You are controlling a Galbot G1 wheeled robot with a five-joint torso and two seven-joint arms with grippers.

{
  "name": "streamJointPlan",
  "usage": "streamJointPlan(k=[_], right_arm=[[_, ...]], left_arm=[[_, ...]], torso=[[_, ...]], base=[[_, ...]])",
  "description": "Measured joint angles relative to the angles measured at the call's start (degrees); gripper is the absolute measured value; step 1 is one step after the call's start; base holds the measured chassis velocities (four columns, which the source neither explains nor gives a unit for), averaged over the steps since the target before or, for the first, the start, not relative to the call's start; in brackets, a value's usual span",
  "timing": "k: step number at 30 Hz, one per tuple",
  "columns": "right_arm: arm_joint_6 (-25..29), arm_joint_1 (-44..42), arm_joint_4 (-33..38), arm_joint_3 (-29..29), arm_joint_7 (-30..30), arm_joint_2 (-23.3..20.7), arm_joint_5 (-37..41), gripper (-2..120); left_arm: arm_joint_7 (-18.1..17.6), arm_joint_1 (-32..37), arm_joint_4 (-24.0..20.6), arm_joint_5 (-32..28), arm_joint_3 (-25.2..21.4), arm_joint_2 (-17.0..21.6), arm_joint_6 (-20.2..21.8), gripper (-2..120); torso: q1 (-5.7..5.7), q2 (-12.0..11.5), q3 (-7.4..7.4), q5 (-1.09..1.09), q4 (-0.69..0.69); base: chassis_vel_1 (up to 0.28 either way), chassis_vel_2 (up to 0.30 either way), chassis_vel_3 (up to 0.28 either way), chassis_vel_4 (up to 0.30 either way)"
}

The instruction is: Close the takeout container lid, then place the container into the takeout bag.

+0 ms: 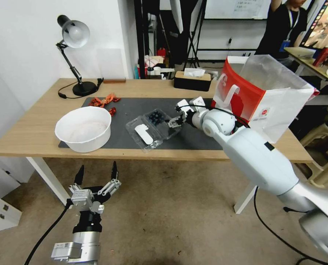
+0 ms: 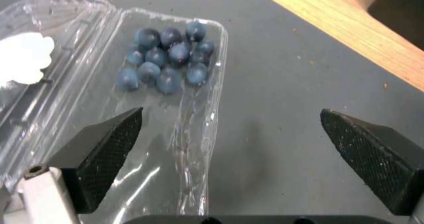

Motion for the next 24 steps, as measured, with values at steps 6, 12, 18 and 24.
streamJointPlan(k=[6, 12, 18, 24], right_arm=[[0.07, 1.52, -0.67, -2.22, -2.17, -1.29, -0.43, 100], [0.15, 2.35, -1.19, -4.1, -2.59, -1.65, -0.52, 100], [0.19, 2.94, -2.68, -4.85, -3.05, -1.42, -0.82, 100], [0.23, 3.31, -3.04, -5.45, -3.85, -1.91, -1.12, 100]], left_arm=[[-0.15, -0.2, 0.25, 0.0, 0.14, -0.09, -0.03, 100], [-0.59, -0.35, 0.25, -0.05, -0.01, -0.05, -0.04, 100], [-0.76, -0.36, 0.22, -0.05, 0.03, -0.13, -0.06, 100], [-0.84, -0.49, 0.11, -0.03, 0.07, -0.1, -0.07, 100]], torso=[[0.0, 0.0, 0.0, 0.0, -0.01], [0.0, 0.0, -0.01, 0.0, 0.0], [0.0, 0.0, 0.0, 0.0, 0.0], [0.0, 0.0, -0.01, 0.0, 0.0]], base=[[0.0, 0.0, 0.0, 0.0], [0.0, 0.0, 0.0, 0.0], [0.0, 0.0, 0.0, 0.0], [0.0, 0.0, 0.0, 0.0]])
